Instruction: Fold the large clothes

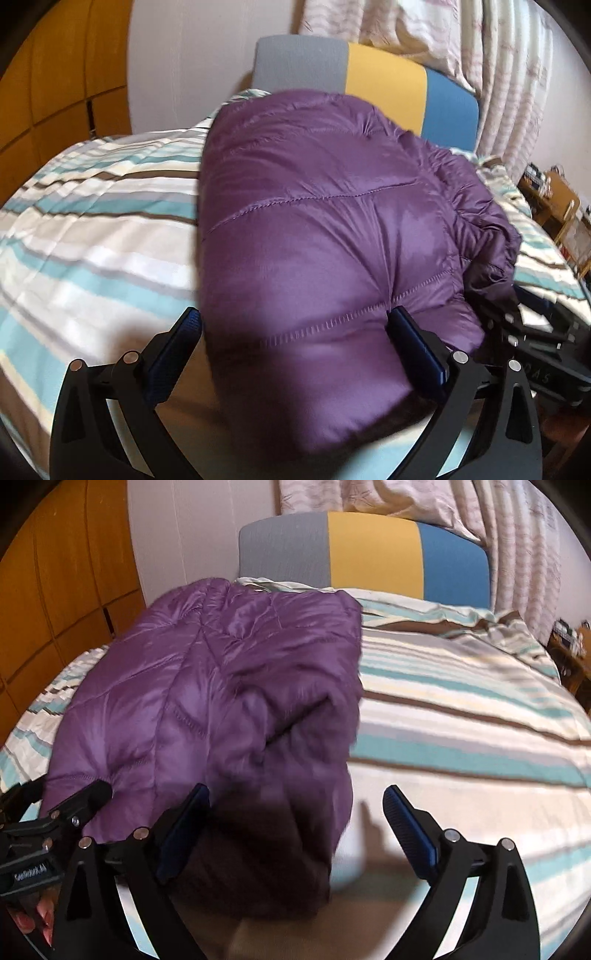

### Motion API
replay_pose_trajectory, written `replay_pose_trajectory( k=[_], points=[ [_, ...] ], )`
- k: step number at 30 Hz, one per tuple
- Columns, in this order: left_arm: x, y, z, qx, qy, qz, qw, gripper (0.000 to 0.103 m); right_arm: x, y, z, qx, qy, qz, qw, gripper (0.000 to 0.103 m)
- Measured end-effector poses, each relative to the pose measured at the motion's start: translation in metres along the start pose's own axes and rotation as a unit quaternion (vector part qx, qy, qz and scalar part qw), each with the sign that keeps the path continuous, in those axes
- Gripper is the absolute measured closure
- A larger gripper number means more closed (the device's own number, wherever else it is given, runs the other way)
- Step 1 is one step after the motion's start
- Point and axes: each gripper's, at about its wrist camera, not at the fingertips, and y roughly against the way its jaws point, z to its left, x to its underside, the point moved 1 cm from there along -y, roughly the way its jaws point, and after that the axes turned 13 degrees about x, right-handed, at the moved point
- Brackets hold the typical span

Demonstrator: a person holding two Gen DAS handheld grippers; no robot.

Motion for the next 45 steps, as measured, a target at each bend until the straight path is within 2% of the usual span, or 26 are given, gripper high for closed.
replay_pose_trajectory(
  k=[5, 10, 13, 21, 29, 37, 45],
  points=[
    [0.012, 0.029, -0.001, 0.012, 0.023, -0.010, 0.9996, 0.003, 0.020, 0.020, -0.014, -0.027, -0.047, 0.017, 0.998, 0.005],
    [0.019, 0.057, -0.004, -0.013, 0.008, -0.037, 0.9992, 0.003, 0.028, 0.043, -0.021, -0.040, -0.046, 0.015, 0.998, 0.004],
    [0.022, 0.071, -0.008, -0.032, -0.011, -0.051, 0.9981, 0.003, 0.028, 0.057, -0.020, -0.055, -0.040, 0.005, 0.998, 0.002],
    [0.024, 0.110, -0.016, -0.026, -0.027, -0.109, 0.9934, 0.003, 0.032, 0.115, -0.002, -0.084, 0.004, -0.049, 0.995, 0.002],
    [0.020, 0.131, -0.021, -0.028, -0.039, -0.143, 0.9886, 0.003, 0.027, 0.138, -0.009, -0.098, -0.010, -0.067, 0.993, 0.002],
    [0.023, 0.131, -0.029, -0.023, -0.052, -0.143, 0.9882, 0.003, 0.027, 0.142, -0.016, -0.096, -0.015, -0.070, 0.993, 0.002],
    [0.024, 0.128, -0.023, -0.019, -0.038, -0.137, 0.9896, 0.003, 0.026, 0.142, -0.017, -0.095, -0.016, -0.069, 0.993, 0.002]
  ],
)
